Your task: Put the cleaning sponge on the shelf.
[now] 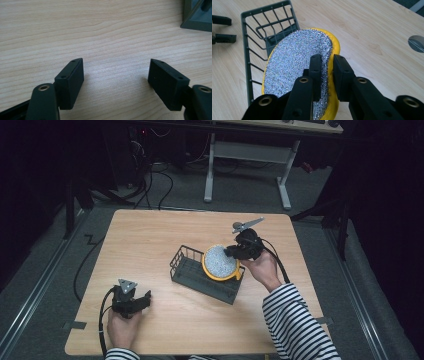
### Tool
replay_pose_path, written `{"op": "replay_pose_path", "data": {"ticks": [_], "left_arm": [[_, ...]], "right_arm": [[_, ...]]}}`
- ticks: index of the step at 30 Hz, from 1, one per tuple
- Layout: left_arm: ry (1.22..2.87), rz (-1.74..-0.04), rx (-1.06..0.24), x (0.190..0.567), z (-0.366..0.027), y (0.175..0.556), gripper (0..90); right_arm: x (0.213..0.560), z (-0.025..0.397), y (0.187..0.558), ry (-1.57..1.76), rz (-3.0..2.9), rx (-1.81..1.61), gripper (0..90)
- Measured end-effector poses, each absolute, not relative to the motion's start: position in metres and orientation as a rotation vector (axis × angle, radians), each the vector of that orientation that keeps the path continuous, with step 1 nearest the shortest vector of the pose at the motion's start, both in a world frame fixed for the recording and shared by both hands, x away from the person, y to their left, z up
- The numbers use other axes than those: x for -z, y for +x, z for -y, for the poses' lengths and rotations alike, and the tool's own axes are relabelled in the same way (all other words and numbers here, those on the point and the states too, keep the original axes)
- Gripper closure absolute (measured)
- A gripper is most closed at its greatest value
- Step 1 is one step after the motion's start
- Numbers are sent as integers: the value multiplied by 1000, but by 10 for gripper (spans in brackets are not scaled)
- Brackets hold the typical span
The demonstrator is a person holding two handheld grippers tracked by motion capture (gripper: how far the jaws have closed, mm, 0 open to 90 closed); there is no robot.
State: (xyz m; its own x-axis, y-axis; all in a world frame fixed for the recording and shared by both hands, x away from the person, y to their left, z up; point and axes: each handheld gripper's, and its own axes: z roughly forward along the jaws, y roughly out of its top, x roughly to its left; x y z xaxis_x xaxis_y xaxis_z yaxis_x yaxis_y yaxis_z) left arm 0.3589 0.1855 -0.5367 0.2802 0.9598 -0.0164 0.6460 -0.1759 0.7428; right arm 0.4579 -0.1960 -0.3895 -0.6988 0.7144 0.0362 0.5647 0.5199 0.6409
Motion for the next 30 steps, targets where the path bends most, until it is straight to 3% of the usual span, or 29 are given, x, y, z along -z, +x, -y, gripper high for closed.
{"op": "replay_pose_path", "data": {"ticks": [25, 30], "left_arm": [[1906, -1442, -625, 537, -185, 359, 295], [1906, -1442, -625, 537, -185, 359, 295]], "right_arm": [[403, 191, 443, 1013, -2577, -943, 767], [402, 190, 441, 1017, -2567, -938, 695]]}}
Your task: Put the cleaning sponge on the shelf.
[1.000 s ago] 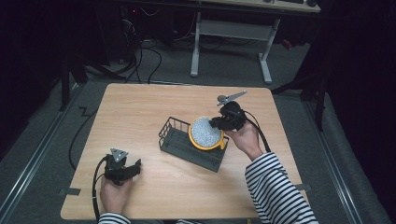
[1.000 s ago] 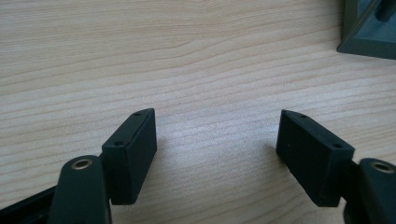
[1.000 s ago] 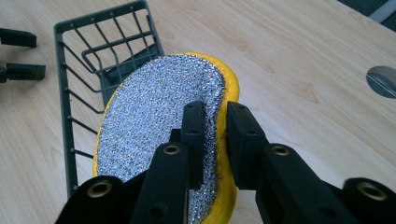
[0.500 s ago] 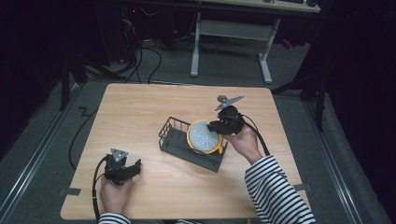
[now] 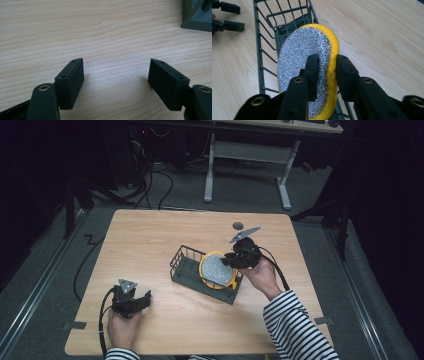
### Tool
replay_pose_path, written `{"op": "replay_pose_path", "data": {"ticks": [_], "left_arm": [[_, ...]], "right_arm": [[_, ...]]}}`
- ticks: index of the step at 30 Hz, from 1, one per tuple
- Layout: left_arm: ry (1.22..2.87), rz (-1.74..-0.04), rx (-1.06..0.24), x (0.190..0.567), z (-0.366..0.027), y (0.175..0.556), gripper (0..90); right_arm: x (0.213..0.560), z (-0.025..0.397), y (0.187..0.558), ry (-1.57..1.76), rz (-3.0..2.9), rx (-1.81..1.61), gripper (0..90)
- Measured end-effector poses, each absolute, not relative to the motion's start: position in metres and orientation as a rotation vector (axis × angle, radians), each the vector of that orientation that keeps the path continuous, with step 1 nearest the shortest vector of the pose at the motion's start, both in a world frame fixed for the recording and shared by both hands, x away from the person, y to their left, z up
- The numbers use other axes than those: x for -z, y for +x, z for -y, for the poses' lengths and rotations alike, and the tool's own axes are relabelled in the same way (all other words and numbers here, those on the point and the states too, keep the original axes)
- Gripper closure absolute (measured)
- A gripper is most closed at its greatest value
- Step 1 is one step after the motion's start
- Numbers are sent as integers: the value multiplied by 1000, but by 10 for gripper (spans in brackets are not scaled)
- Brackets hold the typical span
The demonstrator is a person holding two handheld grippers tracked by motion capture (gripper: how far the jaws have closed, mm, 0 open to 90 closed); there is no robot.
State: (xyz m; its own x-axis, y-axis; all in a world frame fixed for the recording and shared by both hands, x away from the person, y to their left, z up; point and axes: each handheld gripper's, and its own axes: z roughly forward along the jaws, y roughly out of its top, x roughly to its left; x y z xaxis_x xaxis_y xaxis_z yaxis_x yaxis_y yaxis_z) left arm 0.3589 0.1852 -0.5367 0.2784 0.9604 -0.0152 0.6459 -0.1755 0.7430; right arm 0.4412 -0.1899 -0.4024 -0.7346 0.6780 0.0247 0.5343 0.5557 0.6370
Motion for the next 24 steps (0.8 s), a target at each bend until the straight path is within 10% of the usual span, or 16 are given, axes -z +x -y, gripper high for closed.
{"op": "replay_pose_path", "data": {"ticks": [5, 24], "left_arm": [[1906, -1442, -624, 537, -185, 359, 295], [1906, -1442, -625, 537, -185, 359, 294]], "right_arm": [[395, 194, 437, 1030, -2490, -970, 561], [378, 264, 410, 1199, -2307, -1176, 510]]}}
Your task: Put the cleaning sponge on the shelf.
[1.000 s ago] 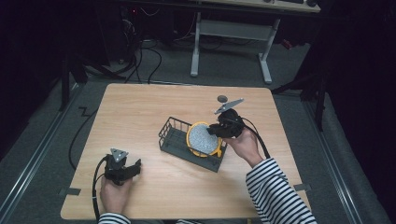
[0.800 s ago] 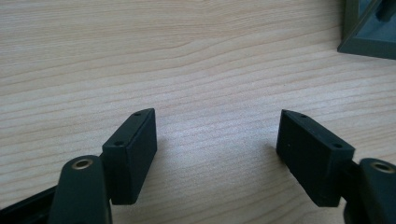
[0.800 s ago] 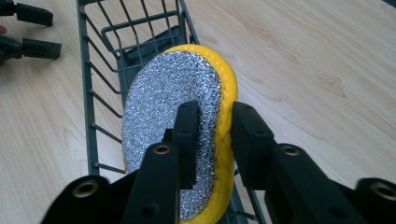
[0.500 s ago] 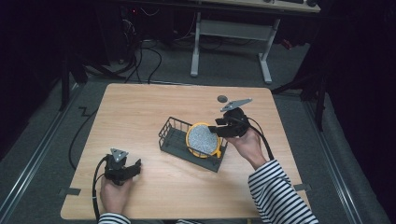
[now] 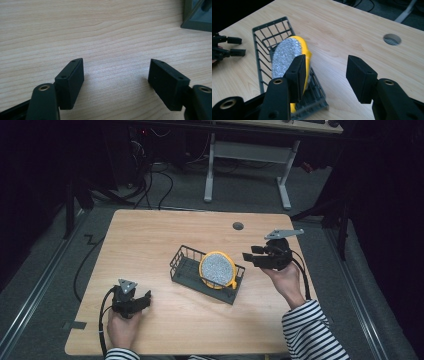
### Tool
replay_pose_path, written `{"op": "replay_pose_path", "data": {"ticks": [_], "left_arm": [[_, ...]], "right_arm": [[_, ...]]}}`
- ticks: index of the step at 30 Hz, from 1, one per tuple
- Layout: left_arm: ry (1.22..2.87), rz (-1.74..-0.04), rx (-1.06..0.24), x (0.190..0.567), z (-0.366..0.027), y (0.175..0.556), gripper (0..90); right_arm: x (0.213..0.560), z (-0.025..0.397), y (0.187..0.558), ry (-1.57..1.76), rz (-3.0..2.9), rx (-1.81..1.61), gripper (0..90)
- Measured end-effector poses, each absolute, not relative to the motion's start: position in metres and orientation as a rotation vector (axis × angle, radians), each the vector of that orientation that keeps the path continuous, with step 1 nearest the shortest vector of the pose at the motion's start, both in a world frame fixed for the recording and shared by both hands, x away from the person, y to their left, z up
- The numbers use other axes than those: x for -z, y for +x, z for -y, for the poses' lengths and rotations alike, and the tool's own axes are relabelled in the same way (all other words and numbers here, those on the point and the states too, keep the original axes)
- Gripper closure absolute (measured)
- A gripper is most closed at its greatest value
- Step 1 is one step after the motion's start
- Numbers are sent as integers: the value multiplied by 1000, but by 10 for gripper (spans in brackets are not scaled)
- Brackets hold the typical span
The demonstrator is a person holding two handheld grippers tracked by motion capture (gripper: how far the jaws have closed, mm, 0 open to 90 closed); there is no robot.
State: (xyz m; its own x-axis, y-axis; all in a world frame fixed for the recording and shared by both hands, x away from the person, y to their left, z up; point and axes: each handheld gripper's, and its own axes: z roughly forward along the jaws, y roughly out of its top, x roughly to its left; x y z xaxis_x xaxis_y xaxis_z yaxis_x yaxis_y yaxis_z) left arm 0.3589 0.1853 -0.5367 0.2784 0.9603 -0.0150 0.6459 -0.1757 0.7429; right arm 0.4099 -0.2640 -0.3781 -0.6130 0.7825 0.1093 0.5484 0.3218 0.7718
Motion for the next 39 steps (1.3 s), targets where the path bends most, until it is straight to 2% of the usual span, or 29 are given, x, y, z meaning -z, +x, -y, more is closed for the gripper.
{"op": "replay_pose_path", "data": {"ticks": [22, 32, 39], "left_arm": [[1906, -1443, -625, 537, -185, 359, 294], [1906, -1443, -625, 537, -185, 359, 293], [1906, -1443, -627, 537, -185, 359, 292]], "right_arm": [[381, 320, 380, 1300, -2198, -1223, 520], [376, 327, 363, 1254, -2176, -1193, 517], [390, 335, 352, 1293, -2165, -1187, 517]]}}
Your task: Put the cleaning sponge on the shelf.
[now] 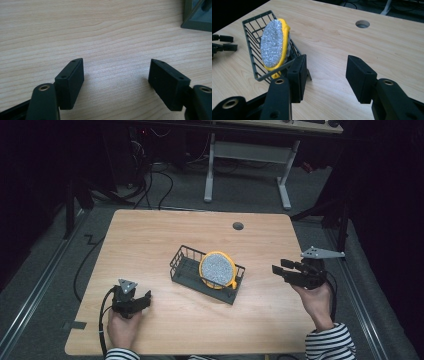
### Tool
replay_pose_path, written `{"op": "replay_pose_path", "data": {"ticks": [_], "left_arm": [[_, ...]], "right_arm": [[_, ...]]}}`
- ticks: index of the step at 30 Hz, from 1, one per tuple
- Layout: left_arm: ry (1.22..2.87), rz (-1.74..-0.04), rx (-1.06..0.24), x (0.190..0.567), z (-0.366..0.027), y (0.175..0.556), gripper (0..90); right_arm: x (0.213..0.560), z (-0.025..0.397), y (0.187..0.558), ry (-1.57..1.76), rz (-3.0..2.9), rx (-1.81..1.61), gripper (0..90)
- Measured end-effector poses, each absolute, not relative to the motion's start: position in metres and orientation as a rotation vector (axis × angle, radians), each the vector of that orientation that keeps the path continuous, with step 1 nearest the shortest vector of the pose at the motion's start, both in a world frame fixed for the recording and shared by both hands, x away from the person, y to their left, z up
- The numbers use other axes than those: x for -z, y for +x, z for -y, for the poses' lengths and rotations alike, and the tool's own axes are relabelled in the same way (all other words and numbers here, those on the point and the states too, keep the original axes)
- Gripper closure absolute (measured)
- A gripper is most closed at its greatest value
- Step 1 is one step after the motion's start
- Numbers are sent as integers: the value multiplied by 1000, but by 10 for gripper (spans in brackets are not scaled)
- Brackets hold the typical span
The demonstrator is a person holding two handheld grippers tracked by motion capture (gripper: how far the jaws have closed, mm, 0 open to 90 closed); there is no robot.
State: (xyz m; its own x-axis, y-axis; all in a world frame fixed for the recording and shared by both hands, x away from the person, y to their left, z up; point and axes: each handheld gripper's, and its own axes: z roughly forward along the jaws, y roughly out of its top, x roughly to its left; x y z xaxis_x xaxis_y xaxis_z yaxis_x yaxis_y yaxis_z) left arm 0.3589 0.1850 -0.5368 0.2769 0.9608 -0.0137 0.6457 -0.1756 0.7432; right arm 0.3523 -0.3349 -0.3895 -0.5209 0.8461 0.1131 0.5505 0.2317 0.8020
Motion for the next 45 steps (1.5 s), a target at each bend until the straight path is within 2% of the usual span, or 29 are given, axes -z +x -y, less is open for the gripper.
{"op": "replay_pose_path", "data": {"ticks": [20, 45], "left_arm": [[1907, -1443, -627, 537, -185, 359, 292], [1907, -1444, -627, 537, -185, 359, 292]], "right_arm": [[444, 349, 334, 1403, -2132, -1182, 519], [503, 350, 339, 1521, -2095, -1112, 489]]}}
